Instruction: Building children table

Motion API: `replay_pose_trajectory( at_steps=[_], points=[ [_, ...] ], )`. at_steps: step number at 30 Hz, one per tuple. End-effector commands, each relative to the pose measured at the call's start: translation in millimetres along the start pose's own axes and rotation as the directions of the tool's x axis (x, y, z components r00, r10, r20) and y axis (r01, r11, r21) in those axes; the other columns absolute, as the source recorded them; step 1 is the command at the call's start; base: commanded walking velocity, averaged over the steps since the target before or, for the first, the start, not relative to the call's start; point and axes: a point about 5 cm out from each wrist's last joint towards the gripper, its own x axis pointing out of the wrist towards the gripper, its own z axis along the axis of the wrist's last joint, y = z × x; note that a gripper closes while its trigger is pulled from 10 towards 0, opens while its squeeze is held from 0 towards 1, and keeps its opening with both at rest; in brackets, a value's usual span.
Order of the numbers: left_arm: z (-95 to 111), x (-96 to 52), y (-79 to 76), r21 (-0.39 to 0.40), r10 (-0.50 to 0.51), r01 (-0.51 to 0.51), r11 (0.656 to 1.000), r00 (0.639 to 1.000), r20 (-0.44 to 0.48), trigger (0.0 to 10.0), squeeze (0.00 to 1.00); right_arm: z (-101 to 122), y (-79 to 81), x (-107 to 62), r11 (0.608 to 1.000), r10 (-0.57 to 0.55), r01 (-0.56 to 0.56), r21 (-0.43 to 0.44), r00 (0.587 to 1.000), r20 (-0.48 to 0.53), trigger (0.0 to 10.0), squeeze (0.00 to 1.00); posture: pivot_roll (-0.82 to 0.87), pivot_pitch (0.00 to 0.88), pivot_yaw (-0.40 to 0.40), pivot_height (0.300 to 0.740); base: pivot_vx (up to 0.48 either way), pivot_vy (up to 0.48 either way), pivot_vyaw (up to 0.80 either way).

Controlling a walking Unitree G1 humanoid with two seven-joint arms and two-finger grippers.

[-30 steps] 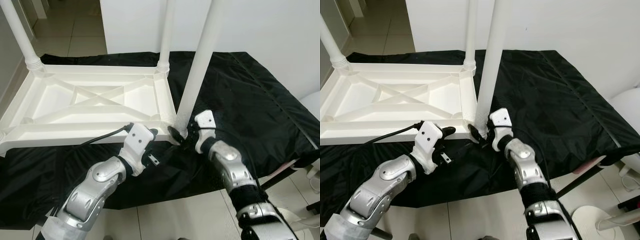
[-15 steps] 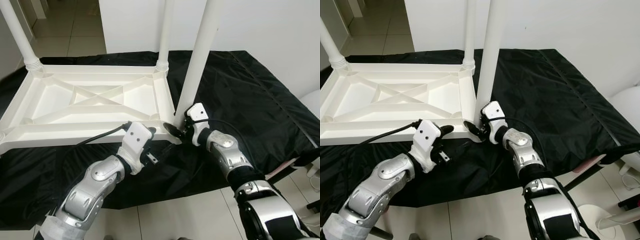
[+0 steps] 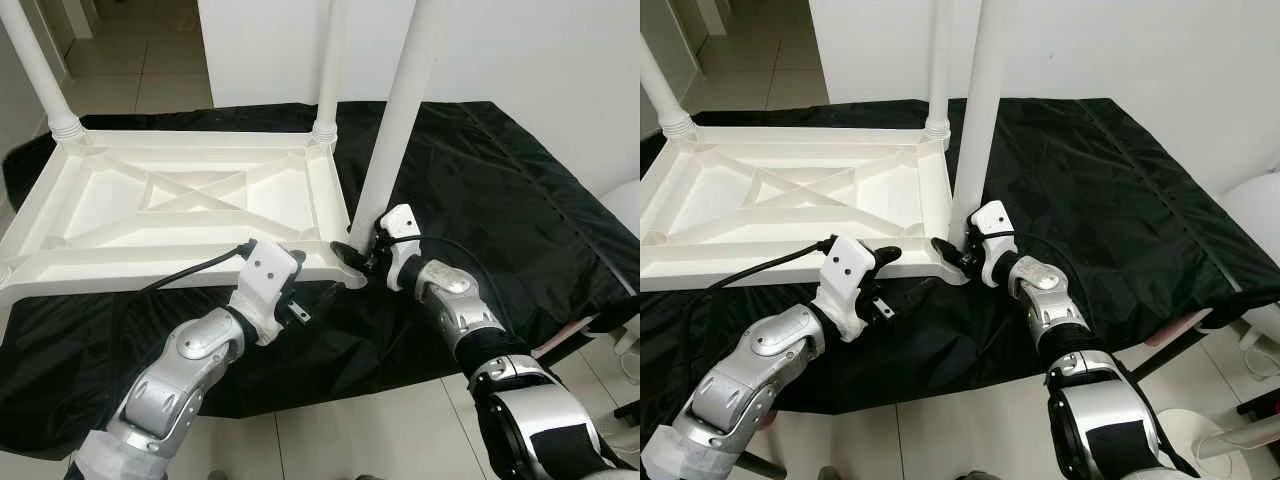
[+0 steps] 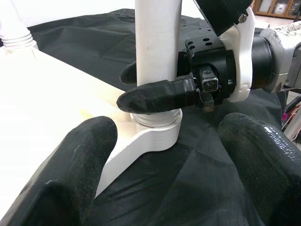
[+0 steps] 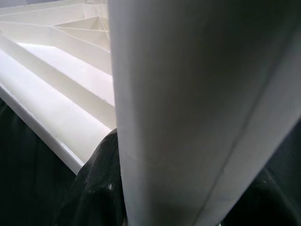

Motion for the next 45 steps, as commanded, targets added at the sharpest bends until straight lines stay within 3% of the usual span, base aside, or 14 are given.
replay_pose_trajectory(
  at_steps=[1, 5, 10, 14, 18, 21, 26, 27, 34, 41, 42, 43, 44, 45],
  points=[
    [0.1, 1.3, -0.5, 0.026, -0.034, 0.035, 0.999, 0.999, -0.013, 10.0, 0.0, -7.9, 0.7, 0.8, 0.997, -0.051, 0.053, 0.064, 0.998, -0.04, 10.0, 0.0, 0.01, 0.078, -0.027, 0.74, 0.0, 0.0, 0.0],
    [-0.1, 1.9, -0.5, 0.037, -0.027, 0.028, 0.999, 1.0, -0.014, 10.0, 0.0, -5.8, 0.9, 3.6, 0.988, -0.117, 0.12, 0.096, 0.993, -0.036, 10.0, 0.0, 0.01, 0.08, -0.026, 0.74, 0.0, 0.0, 0.0],
    [-4.9, 2.2, 0.0, 0.032, -0.003, 0.004, 0.999, 1.0, -0.027, 10.0, 0.0, -8.8, 6.9, 7.5, 0.926, -0.324, 0.333, 0.179, 0.943, -0.077, 10.0, 0.0, 0.01, 0.087, -0.027, 0.74, 0.0, 0.0, 0.0],
    [-11.6, 3.7, 4.7, 0.009, 0.064, -0.064, 0.998, 0.997, -0.042, 10.0, 0.0, -13.7, 21.1, 3.0, 0.801, -0.568, 0.575, 0.166, 0.818, -0.09, 10.0, 0.0, 0.01, 0.094, -0.031, 0.74, 0.0, 0.0, 0.0],
    [-16.2, 6.0, 12.3, 0.013, 0.139, -0.139, 0.99, 0.988, -0.061, 10.0, 0.0, -12.0, 31.8, 1.4, 0.726, -0.666, 0.668, 0.163, 0.742, -0.074, 10.0, 0.0, 0.01, 0.096, -0.032, 0.74, 0.0, 0.0, 0.0],
    [-17.8, 8.5, 20.9, 0.028, 0.227, -0.225, 0.974, 0.971, -0.071, 10.0, 0.0, -12.3, 47.8, 10.4, 0.741, -0.637, 0.644, 0.19, 0.763, -0.107, 10.0, 0.0, 0.01, 0.097, -0.031, 0.74, 0.0, 0.0, 0.0],
    [-13.5, 10.8, 25.7, 0.023, 0.281, -0.28, 0.96, 0.959, -0.045, 10.0, 0.0, -7.2, 41.2, 5.9, 0.748, -0.635, 0.639, 0.182, 0.768, -0.088, 10.0, 0.0, 0.0, 0.096, -0.031, 0.74, 0.0, 0.0, 0.0],
    [-13.0, 11.3, 26.1, 0.028, 0.285, -0.284, 0.958, 0.958, -0.041, 10.0, 0.0, -6.0, 40.0, 4.0, 0.751, -0.631, 0.633, 0.19, 0.772, -0.075, 10.0, 1.0, 0.0, 0.095, -0.032, 0.74, 0.0, 0.0, 0.0],
    [-8.6, 13.9, 30.1, 0.013, 0.329, -0.329, 0.944, 0.944, -0.012, 10.0, 0.0, 5.9, 40.2, -4.5, 0.757, -0.639, 0.624, 0.194, 0.769, 0.016, 10.0, 1.0, 0.0, 0.087, -0.038, 0.74, 0.0, 0.0, 0.0],
    [-4.1, 16.2, 23.4, -0.009, 0.304, -0.304, 0.953, 0.952, 0.023, 10.0, 0.0, -3.6, 52.0, -17.0, 0.781, -0.605, 0.603, 0.164, 0.795, -0.039, 10.0, 1.0, 0.0, 0.085, -0.048, 0.74, 0.0, 0.0, 0.0],
    [-3.7, 16.3, 22.9, -0.007, 0.309, -0.309, 0.951, 0.951, 0.027, 10.0, 0.0, -4.8, 55.3, -21.8, 0.792, -0.592, 0.59, 0.157, 0.805, -0.04, 10.0, 0.71, 0.0, 0.085, -0.048, 0.74, 0.0, 0.0, 0.0],
    [-3.6, 16.4, 22.6, -0.006, 0.314, -0.314, 0.949, 0.949, 0.028, 10.0, 0.0, -5.2, 57.5, -25.1, 0.801, -0.58, 0.579, 0.152, 0.813, -0.037, 10.0, 0.71, -0.01, 0.085, -0.048, 0.74, 0.0, 0.0, 0.0],
    [-3.4, 16.1, 22.9, -0.012, 0.32, -0.32, 0.947, 0.947, 0.031, 10.0, 0.0, -4.9, 60.1, -30.1, 0.813, -0.567, 0.564, 0.142, 0.823, -0.024, 10.0, 0.0, -0.01, 0.085, -0.048, 0.74, 0.0, 0.0, 0.0],
    [-3.2, 16.0, 23.1, -0.017, 0.323, -0.323, 0.946, 0.946, 0.033, 10.0, 0.0, -4.6, 61.8, -33.1, 0.821, -0.558, 0.554, 0.137, 0.83, -0.015, 10.0, 0.0, -0.01, 0.085, -0.048, 0.74, 0.0, 0.0, 0.0]
  ],
)
